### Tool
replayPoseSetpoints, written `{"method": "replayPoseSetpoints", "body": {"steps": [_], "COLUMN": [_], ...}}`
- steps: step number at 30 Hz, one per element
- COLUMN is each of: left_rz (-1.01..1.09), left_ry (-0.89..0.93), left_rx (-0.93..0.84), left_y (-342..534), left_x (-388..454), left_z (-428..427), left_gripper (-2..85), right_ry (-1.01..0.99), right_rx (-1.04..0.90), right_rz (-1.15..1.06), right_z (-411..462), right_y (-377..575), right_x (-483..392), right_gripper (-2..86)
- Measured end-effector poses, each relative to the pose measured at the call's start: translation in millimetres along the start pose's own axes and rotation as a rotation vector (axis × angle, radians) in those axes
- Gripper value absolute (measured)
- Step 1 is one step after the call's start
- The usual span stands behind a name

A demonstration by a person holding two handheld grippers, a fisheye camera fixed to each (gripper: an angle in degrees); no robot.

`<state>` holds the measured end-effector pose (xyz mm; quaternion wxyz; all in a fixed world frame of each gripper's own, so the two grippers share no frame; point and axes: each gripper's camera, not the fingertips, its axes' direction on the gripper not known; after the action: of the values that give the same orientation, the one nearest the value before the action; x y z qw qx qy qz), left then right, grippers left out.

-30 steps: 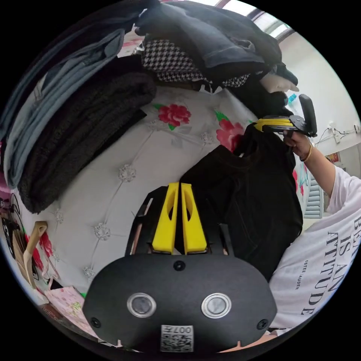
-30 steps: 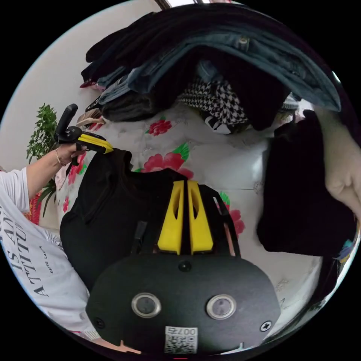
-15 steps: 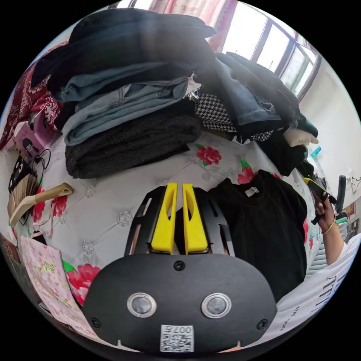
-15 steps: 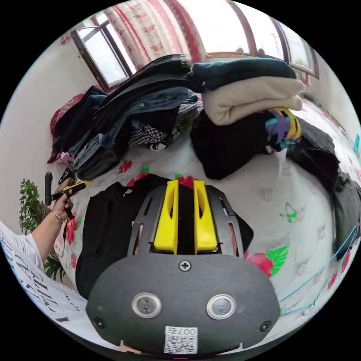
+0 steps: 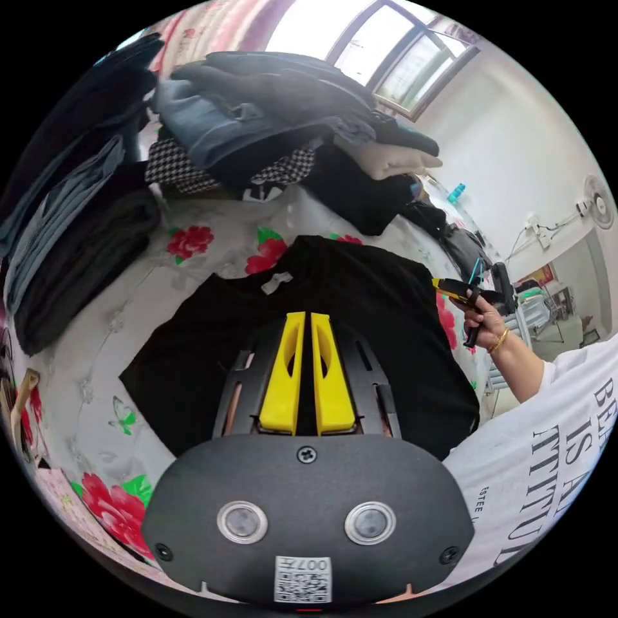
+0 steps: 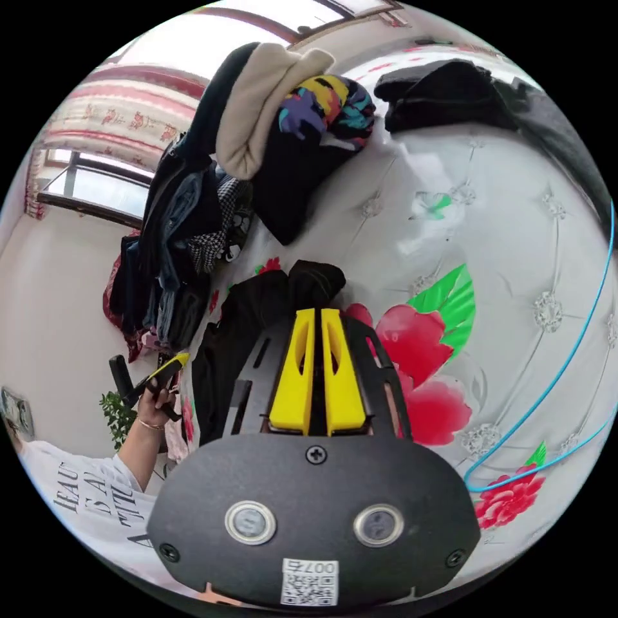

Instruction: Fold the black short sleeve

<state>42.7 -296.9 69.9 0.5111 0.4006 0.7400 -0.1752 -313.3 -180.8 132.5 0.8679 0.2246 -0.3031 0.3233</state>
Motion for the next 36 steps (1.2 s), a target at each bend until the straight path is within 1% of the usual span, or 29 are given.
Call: {"method": "replayPoseSetpoints", "body": {"steps": [1,3,5,7,8,9,10,12,15,18,20,22,23,25,28,29,30,32,34,36], "left_rz": [0.03,0.146,0.246,0.346,0.402,0.446,0.467,0.526,0.593,0.629,0.625,0.606,0.585,0.541,0.55,0.584,0.633,0.705,0.742,0.725], "left_ry": [0.011,0.037,0.067,0.107,0.132,0.16,0.178,0.248,0.282,0.284,0.307,0.331,0.338,0.383,0.479,0.531,0.543,0.513,0.524,0.57], "left_rx": [0.001,0.008,0.001,-0.028,-0.061,-0.105,-0.129,-0.232,-0.353,-0.472,-0.53,-0.571,-0.562,-0.556,-0.36,-0.276,-0.223,-0.162,-0.155,-0.184], "left_y": [-8,-43,-73,-105,-125,-144,-153,-184,-209,-219,-222,-227,-231,-241,-262,-269,-271,-269,-264,-261], "left_x": [7,36,57,79,94,109,116,145,179,206,218,227,229,230,238,241,245,246,244,235], "left_z": [3,16,30,50,68,88,99,142,197,251,277,297,305,310,277,257,241,224,221,226], "left_gripper": [-0.2,0.5,1.5,3.3,4.2,5.0,5.3,6.7,8.0,9.0,8.5,5.1,0.7,-0.3,-0.8,-0.9,-0.9,-1.0,-1.0,-1.0], "right_ry": [0.03,0.226,0.303,0.284,0.276,0.256,0.234,0.105,-0.002,-0.12,-0.105,-0.069,-0.047,0.004,0.142,0.183,0.188,0.147,0.089,-0.068], "right_rx": [0.046,0.142,0.134,0.07,0.014,0.009,0.023,0.058,0.046,0.038,0.047,0.061,0.067,0.089,0.145,0.162,0.157,0.142,0.119,0.09], "right_rz": [-0.025,-0.124,-0.134,-0.114,-0.054,0.024,0.053,0.121,0.209,0.236,0.198,0.132,0.087,0.023,-0.106,-0.158,-0.19,-0.185,-0.145,-0.04], "right_z": [-13,-51,-59,-56,-53,-56,-59,-69,-70,-71,-76,-84,-91,-103,-125,-131,-134,-134,-129,-121], "right_y": [6,35,57,71,76,80,82,87,90,91,92,92,93,94,98,100,102,103,103,100], "right_x": [-2,-11,-5,11,27,43,51,77,109,126,126,123,121,117,104,99,98,104,117,146], "right_gripper": [0.7,0.5,0.7,1.2,1.8,2.3,2.5,3.5,4.1,2.4,1.3,0.7,0.5,0.3,0.3,0.6,1.0,2.5,5.2,7.7]}}
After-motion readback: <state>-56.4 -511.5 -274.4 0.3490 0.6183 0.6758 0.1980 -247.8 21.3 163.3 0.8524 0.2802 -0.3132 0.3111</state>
